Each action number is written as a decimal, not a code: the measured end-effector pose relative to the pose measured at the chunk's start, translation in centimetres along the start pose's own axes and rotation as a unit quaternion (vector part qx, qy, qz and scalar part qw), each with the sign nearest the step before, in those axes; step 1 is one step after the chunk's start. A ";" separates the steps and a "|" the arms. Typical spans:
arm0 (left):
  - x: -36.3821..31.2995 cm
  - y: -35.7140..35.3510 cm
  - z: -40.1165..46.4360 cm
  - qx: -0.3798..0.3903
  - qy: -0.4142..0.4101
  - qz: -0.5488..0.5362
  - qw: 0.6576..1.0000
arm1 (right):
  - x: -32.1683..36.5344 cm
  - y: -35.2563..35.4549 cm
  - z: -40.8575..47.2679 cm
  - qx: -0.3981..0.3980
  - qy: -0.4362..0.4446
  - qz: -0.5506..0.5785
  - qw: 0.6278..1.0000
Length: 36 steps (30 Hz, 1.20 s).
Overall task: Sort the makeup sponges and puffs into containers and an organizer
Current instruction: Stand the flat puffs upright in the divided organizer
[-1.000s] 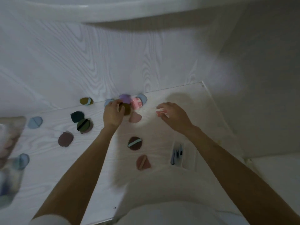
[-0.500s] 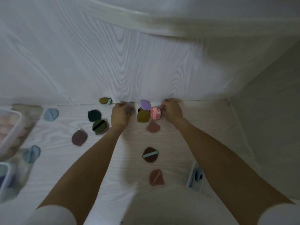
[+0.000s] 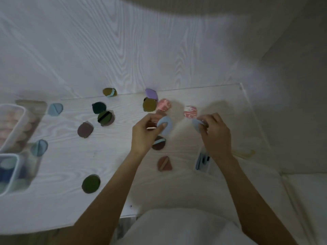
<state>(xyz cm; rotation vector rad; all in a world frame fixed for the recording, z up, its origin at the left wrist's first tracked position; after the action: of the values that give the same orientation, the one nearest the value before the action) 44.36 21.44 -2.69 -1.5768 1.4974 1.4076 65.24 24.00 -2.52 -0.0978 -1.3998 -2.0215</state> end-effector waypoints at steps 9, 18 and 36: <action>-0.3 -11.0 -7.1 0.147 -0.078 0.165 0.972 | -2.9 6.0 -10.8 -0.067 -0.274 0.143 0.949; 1.5 -13.7 -6.9 0.144 -0.259 0.447 0.844 | -3.9 6.8 -10.7 -0.109 -0.268 0.182 0.940; 2.4 -11.5 -6.5 0.149 -0.314 0.434 0.831 | 0.1 3.0 -10.7 0.069 -0.094 -0.124 0.985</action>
<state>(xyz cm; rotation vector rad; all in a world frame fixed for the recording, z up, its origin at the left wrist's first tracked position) 56.73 17.35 -5.95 -0.1097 1.9196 1.7700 69.99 14.22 -4.56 -0.0568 -1.7418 -2.1531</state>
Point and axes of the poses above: each hand's wrist, its own z-axis towards the middle knuckle, its own y-axis out of the back of the hand, x = y × z, the point moved 1 cm from there along z, towards the middle knuckle, and after that the axes turned 14 degrees about y, right-handed, at the moved point
